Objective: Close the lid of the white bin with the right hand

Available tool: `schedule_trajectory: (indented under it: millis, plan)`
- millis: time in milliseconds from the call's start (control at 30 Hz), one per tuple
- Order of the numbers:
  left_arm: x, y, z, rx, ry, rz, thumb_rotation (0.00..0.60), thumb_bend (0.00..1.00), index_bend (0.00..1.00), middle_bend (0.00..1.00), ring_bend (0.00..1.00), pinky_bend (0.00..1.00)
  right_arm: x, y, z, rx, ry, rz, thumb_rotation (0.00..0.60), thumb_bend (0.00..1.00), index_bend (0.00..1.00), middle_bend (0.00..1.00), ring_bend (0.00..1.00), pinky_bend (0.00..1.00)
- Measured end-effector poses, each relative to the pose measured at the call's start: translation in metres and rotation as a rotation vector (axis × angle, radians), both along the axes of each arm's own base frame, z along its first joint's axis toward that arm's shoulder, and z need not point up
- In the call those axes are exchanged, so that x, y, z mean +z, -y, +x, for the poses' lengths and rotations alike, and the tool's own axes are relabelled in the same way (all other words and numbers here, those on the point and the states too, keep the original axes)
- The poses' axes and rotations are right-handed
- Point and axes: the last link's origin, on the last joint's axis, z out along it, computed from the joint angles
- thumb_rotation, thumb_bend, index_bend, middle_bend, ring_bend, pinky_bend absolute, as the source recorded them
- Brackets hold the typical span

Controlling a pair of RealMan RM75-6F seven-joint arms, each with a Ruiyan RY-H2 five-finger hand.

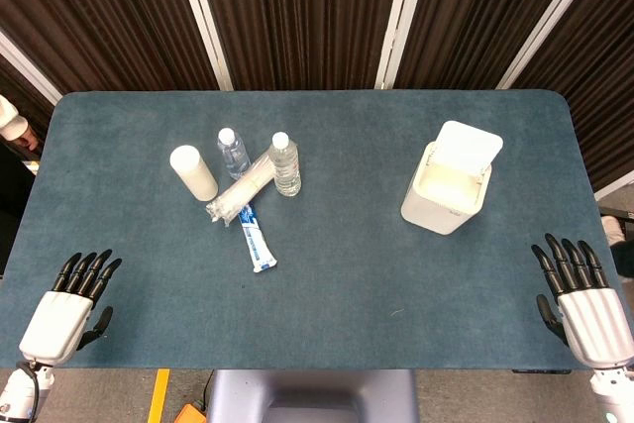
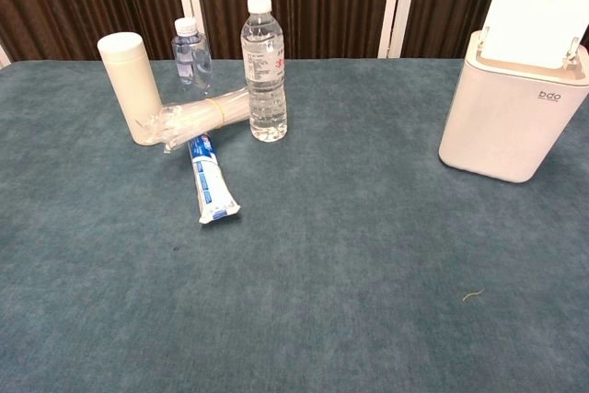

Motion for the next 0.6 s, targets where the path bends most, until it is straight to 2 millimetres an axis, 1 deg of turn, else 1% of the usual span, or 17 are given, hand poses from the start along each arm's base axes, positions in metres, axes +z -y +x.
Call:
schedule_trajectory:
  millis: [100,133,167,200,233,267,300,333,400,433,533,600]
  plan:
    - [0.0,0.0,-0.001,0.003,-0.001,-0.001,0.6,0.47,0.0,0.0,0.0,0.0,0.001,0.003,0.0,-0.001,0.005,-0.011,0.6,0.51,0.0,0.03,0.0,0.15]
    - [0.0,0.0,-0.001,0.004,-0.001,-0.001,0.6,0.47,0.0,0.0,0.0,0.0,0.001,0.006,0.001,-0.001,0.007,-0.019,0.6,0.51,0.0,0.09,0.04,0.22]
    - [0.0,0.0,-0.001,0.005,-0.001,-0.002,0.6,0.47,0.0,0.0,0.0,0.0,0.001,0.009,0.001,-0.002,0.009,-0.028,0.6,0.51,0.0,0.19,0.13,0.31]
    - [0.001,0.001,-0.001,0.007,0.0,-0.003,0.6,0.47,0.0,0.0,0.0,0.0,0.001,0.014,0.002,-0.002,0.012,-0.039,0.6,0.52,0.0,0.29,0.23,0.4]
    - [0.001,0.001,-0.001,0.008,0.001,-0.003,0.6,0.47,0.0,0.0,0.0,0.0,0.001,0.022,0.004,0.003,0.021,-0.055,0.6,0.53,0.0,0.51,0.45,0.58]
    - [0.002,0.001,-0.002,0.009,0.001,-0.002,0.6,0.47,0.0,0.0,0.0,0.0,0.002,0.031,0.007,0.009,0.032,-0.07,0.6,0.55,0.01,0.64,0.59,0.68]
    - [0.002,0.001,-0.002,0.008,0.001,0.004,0.6,0.47,0.0,0.0,0.0,0.0,0.003,0.041,0.012,0.016,0.044,-0.086,0.6,0.6,0.03,0.8,0.77,0.82]
    - [0.003,0.001,-0.002,0.008,0.001,0.009,0.6,0.47,0.0,0.0,0.0,0.0,0.005,0.058,0.019,0.027,0.06,-0.108,0.6,0.67,0.06,0.92,0.89,0.92]
    - [0.004,0.0,-0.002,0.011,0.003,0.019,0.6,0.47,0.0,0.0,0.0,0.0,0.009,0.086,0.032,0.042,0.072,-0.137,0.6,0.73,0.1,0.98,0.96,0.98]
    - [0.004,0.0,-0.003,0.015,0.003,0.022,0.6,0.47,0.0,0.0,0.0,0.0,0.011,0.105,0.041,0.046,0.07,-0.15,0.6,0.75,0.12,1.0,0.98,0.99]
    - [0.004,-0.003,-0.004,0.025,0.003,0.019,0.6,0.47,0.0,0.0,0.0,0.0,0.016,0.147,0.062,0.018,0.045,-0.157,0.6,0.79,0.17,1.0,1.0,1.0]
    - [0.004,-0.004,-0.005,0.029,0.004,0.014,0.6,0.47,0.0,0.0,0.0,0.0,0.018,0.166,0.07,-0.025,0.044,-0.145,0.6,0.82,0.21,1.0,1.0,1.0]
